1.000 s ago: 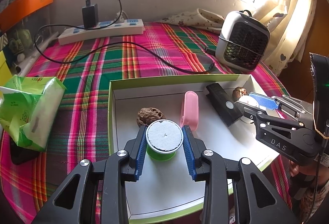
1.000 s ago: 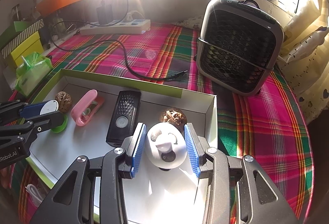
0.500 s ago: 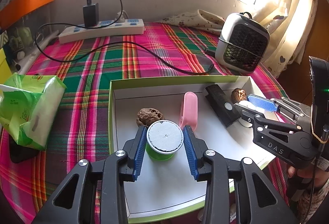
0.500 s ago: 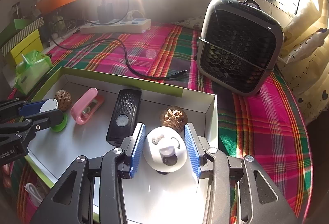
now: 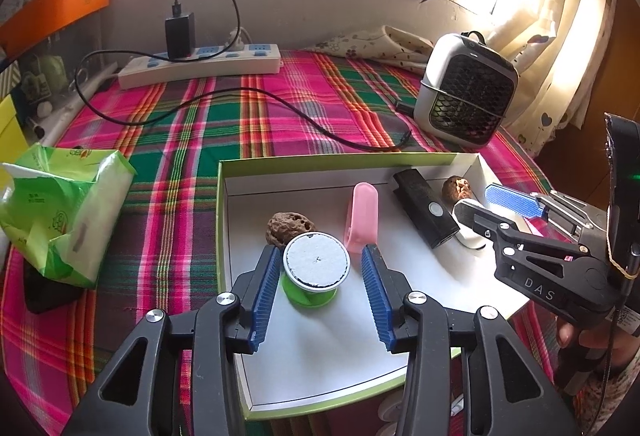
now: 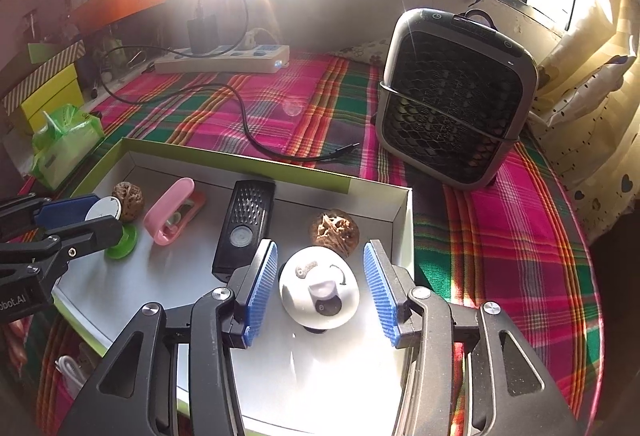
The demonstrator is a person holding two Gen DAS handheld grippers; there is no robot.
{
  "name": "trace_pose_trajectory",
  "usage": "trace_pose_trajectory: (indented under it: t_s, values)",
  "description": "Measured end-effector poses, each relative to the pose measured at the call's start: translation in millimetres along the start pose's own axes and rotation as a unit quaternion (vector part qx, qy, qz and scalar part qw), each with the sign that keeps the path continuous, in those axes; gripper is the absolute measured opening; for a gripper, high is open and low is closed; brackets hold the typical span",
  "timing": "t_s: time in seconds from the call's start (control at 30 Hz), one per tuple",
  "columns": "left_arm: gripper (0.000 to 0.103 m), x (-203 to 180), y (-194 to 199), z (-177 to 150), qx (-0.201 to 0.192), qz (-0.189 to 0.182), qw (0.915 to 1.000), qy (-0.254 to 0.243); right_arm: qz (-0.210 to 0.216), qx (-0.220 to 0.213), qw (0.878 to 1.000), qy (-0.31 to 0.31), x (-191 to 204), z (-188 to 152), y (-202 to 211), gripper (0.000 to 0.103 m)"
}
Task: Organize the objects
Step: 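Open both tools to set the round container and disc object in the box, then withdraw both tools from the box toward the pink clip and white cable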
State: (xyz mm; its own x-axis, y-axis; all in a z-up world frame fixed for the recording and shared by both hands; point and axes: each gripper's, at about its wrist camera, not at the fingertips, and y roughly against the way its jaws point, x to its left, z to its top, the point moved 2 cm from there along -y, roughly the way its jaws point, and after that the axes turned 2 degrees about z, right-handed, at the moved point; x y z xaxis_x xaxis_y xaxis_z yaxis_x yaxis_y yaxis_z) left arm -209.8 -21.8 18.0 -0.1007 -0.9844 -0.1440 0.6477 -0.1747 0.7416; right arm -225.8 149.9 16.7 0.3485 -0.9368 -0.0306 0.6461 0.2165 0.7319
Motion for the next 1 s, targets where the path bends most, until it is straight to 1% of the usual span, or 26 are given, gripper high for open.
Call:
trace_pose_trajectory:
  t_s: [0.3, 0.57, 1.0]
  values:
    - [0.041, 0.0, 14.6, -3.5, -0.009, 0.001, 1.0, 0.001, -0.005, -0.008, 1.0, -0.002, 4.3, -1.1, 10.5, 0.047]
    - [0.041, -1.3, 29.6, -10.6, -0.019, 0.001, 0.9998, 0.0, -0.005, -0.016, 1.0, -0.012, 5.8, -8.2, 28.4, 0.047]
    - [0.041, -2.2, 51.9, -33.9, -0.023, 0.009, 0.9997, -0.003, -0.001, -0.03, 0.999, -0.022, 12.0, -24.1, 52.1, 0.047]
